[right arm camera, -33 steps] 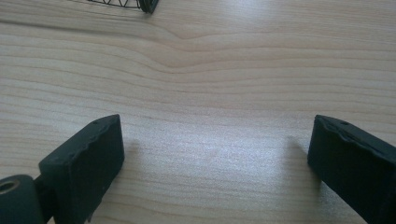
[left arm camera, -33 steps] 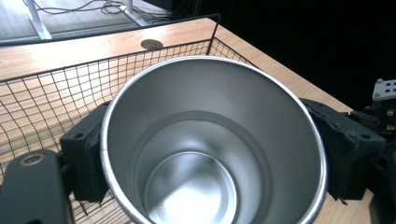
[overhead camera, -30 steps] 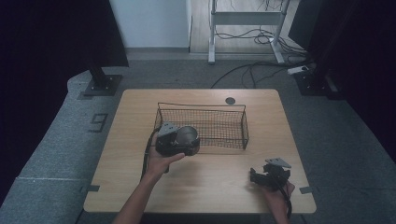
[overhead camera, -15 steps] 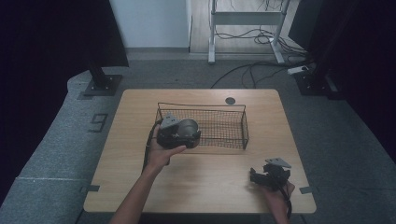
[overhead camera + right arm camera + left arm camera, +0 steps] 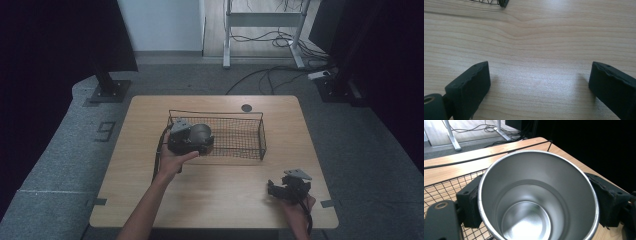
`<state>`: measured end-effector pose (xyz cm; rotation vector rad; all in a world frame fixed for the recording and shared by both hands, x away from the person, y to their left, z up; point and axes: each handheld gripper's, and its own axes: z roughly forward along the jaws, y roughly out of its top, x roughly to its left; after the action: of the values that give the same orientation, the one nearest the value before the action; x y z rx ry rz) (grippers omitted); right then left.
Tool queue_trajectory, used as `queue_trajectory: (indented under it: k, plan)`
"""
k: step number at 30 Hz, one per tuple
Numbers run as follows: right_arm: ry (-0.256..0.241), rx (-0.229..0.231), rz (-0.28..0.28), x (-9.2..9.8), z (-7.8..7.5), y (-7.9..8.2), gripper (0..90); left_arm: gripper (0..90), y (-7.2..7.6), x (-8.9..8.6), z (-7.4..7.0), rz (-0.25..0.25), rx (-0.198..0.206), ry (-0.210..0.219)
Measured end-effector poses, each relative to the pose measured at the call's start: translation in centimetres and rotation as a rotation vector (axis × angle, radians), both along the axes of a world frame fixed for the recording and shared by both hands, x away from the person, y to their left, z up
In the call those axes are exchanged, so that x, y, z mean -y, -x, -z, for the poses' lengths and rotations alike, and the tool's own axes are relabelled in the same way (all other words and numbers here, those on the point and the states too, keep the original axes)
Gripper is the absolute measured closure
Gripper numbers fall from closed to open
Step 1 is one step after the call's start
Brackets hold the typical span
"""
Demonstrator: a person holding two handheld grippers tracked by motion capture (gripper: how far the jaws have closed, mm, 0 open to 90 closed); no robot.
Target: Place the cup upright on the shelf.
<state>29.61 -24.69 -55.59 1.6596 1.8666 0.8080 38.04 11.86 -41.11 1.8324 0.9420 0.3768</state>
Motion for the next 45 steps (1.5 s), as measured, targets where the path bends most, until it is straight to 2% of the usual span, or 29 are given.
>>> queue_trajectory:
  k: [14, 27, 29, 45]
  plan:
    - [0.0, 0.002, 0.001, 0.0, 0.0, 0.0, 3.6, 14.4, -1.4, 0.0, -0.6, -0.02, -0.005, -0.002]
    - [0.0, 0.002, 0.001, 0.0, 0.0, 0.0, 3.7, 14.4, -3.4, 0.0, -0.5, -0.045, -0.011, -0.017]
    - [0.001, 0.001, 0.0, 0.0, 0.0, 0.0, 3.7, 14.4, -3.7, 0.0, -0.5, -0.045, -0.018, -0.011]
    - [0.001, 0.003, -0.001, 0.0, 0.0, 0.0, 3.7, 14.4, -5.9, 0.4, 0.1, -0.065, -0.049, -0.044]
